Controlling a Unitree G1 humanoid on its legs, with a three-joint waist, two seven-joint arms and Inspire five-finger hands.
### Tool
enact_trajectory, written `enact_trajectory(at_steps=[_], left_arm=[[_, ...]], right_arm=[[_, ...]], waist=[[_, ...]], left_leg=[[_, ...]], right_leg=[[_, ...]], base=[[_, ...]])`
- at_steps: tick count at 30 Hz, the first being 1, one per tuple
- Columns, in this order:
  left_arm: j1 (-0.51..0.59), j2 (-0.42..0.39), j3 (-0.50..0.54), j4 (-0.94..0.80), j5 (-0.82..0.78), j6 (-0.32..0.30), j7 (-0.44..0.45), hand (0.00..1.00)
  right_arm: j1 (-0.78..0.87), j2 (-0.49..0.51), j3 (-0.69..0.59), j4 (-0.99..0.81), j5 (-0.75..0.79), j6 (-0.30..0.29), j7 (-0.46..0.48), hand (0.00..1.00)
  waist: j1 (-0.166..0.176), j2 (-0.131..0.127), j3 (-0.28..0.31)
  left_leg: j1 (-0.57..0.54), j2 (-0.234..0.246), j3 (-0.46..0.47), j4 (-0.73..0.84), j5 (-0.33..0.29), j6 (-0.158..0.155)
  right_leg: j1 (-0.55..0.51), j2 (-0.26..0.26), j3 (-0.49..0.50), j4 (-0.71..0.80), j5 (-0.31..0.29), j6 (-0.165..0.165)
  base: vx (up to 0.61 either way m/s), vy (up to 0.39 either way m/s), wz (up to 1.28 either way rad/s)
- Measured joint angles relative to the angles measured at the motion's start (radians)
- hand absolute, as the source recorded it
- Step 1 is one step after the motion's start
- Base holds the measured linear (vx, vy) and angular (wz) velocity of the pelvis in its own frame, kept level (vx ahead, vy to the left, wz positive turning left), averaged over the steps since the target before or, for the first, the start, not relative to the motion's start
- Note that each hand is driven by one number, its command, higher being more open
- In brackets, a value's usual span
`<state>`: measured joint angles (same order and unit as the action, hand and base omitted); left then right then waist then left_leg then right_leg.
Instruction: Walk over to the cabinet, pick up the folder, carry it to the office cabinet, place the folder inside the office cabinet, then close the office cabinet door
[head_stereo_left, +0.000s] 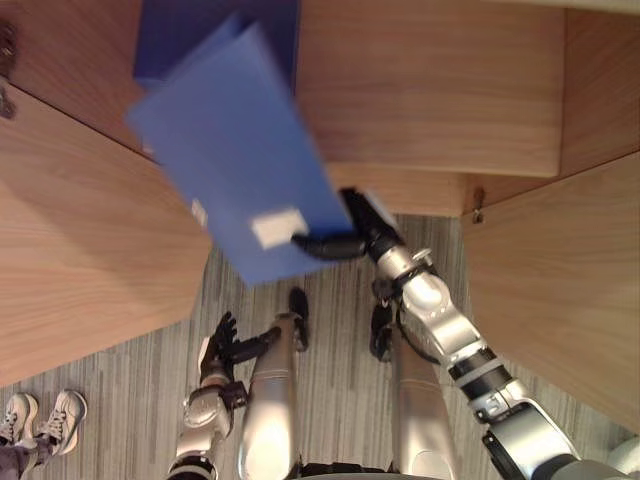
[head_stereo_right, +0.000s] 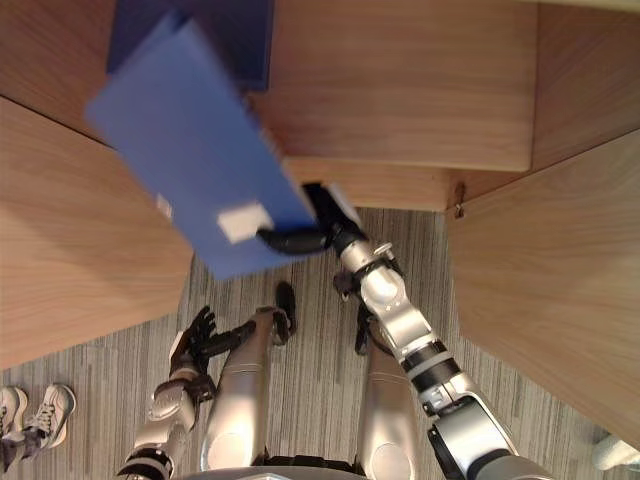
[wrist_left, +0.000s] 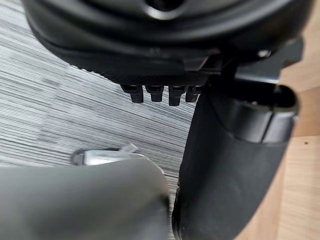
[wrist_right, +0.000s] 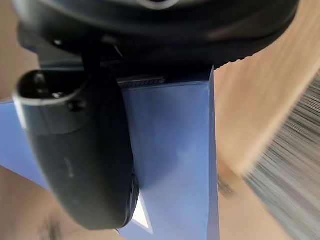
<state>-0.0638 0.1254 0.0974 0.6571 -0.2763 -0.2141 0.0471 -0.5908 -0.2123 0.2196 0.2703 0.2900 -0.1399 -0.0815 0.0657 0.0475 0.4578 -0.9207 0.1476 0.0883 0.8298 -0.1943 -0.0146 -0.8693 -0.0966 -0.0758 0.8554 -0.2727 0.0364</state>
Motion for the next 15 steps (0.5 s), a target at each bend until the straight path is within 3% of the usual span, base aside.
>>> enact_trajectory(at_steps=[6, 11, 12, 15], left_arm=[[-0.029, -0.053, 0.013, -0.083, -0.002, -0.006, 0.025, 1.0], [-0.041, -0.072, 0.013, -0.111, -0.023, -0.011, 0.065, 1.0], [-0.05, -0.075, 0.013, -0.111, -0.03, -0.011, 0.074, 1.0], [-0.068, -0.084, 0.012, -0.111, -0.04, -0.011, 0.09, 1.0]], right_arm=[[-0.15, 0.024, -0.14, 0.004, 0.202, -0.02, -0.155, 0.0], [-0.295, 0.048, -0.208, 0.169, 0.36, -0.031, -0.233, 0.0], [-0.326, 0.061, -0.234, 0.204, 0.42, -0.031, -0.253, 1.0], [-0.374, 0.081, -0.293, 0.25, 0.529, -0.055, -0.291, 1.0]], waist=[[0.004, 0.0, 0.018], [0.005, 0.0, 0.018], [0.007, 0.0, 0.018], [0.014, 0.0, 0.018]], left_leg=[[-0.075, 0.008, -0.013, 0.048, -0.009, 0.0], [-0.08, 0.013, -0.017, 0.049, -0.011, -0.004], [-0.085, 0.013, -0.019, 0.049, -0.011, -0.004], [-0.093, 0.013, -0.023, 0.05, -0.01, -0.004]], right_leg=[[-0.067, -0.001, -0.006, 0.046, -0.013, -0.004], [-0.07, -0.001, -0.017, 0.047, -0.015, -0.006], [-0.073, -0.001, -0.021, 0.046, -0.015, -0.007], [-0.077, -0.003, -0.028, 0.044, -0.015, -0.007]], base=[[-0.02, -0.018, 0.01], [0.01, -0.045, 0.0], [0.01, -0.038, 0.03], [0.0, -0.013, 0.01]])
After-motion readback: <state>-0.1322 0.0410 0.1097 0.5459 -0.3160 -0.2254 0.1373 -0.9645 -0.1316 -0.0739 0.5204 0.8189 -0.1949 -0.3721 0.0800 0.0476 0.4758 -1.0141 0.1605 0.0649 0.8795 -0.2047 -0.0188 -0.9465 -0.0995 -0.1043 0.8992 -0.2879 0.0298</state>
